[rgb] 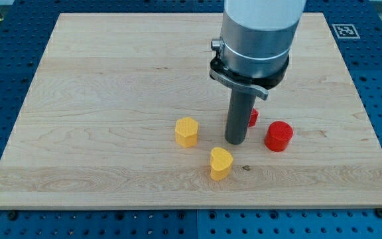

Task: Place red star diagonal to the hexagon

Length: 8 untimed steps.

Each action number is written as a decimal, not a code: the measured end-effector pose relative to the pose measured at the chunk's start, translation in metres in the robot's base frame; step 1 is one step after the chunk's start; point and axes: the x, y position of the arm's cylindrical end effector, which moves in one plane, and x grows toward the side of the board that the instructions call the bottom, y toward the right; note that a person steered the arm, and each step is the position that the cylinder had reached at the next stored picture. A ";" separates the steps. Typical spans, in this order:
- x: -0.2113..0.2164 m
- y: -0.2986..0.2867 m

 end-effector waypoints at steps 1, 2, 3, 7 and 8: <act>0.000 0.028; -0.025 0.022; -0.053 -0.016; -0.059 0.004; -0.074 -0.002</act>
